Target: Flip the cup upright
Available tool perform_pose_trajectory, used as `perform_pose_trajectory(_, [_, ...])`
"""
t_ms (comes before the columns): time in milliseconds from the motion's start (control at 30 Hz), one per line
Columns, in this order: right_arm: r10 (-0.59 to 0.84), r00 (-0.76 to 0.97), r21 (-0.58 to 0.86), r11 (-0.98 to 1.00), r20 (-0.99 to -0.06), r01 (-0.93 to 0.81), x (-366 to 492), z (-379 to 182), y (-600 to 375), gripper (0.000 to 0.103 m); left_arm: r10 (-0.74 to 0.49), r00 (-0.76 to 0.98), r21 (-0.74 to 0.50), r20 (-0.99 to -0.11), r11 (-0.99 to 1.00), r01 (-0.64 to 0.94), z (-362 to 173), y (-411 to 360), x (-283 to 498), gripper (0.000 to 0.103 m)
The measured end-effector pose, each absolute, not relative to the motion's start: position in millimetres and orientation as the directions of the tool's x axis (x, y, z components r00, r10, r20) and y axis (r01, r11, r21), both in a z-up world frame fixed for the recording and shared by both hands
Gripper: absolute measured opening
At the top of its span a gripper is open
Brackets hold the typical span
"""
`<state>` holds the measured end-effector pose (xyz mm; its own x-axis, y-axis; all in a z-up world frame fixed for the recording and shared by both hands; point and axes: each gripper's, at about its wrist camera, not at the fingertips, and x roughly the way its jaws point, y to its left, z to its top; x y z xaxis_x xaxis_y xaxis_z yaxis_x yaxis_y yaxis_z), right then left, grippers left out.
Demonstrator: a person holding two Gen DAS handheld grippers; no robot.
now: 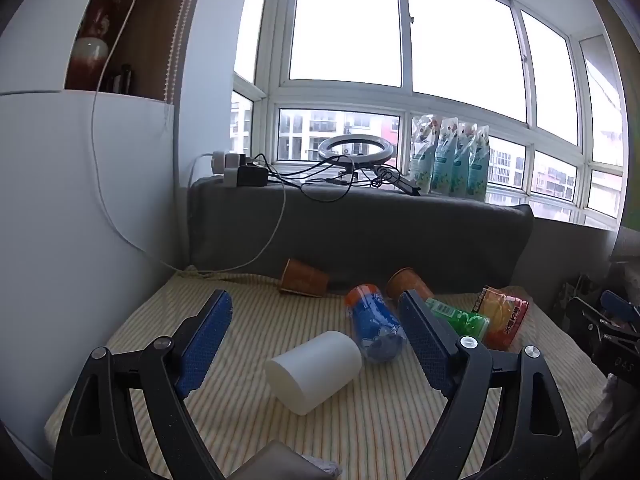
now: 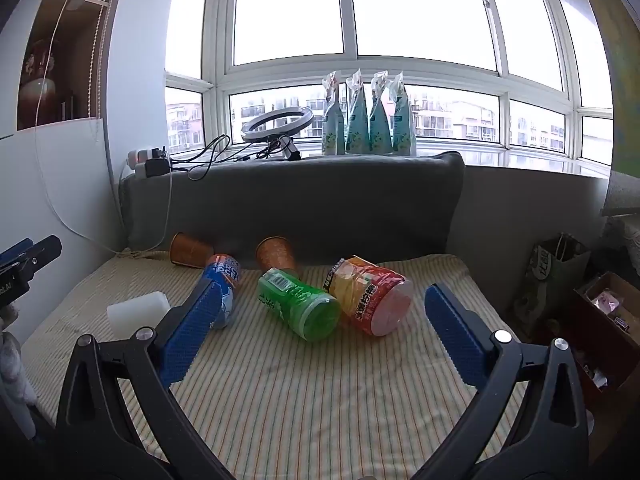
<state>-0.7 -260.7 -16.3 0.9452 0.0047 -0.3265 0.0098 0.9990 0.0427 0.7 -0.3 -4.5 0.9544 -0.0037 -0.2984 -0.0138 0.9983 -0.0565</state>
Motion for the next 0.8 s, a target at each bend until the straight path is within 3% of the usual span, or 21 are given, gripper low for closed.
perform_pose_trajectory(800, [0.005,0.943,0.036,0.999,-0.333,0.007,3.5,-19.4,-259.2,0.103,-0.006,0.951,-0.067,-0.309,0.998,-0.016,-11.6,1.7,2.1,0.085])
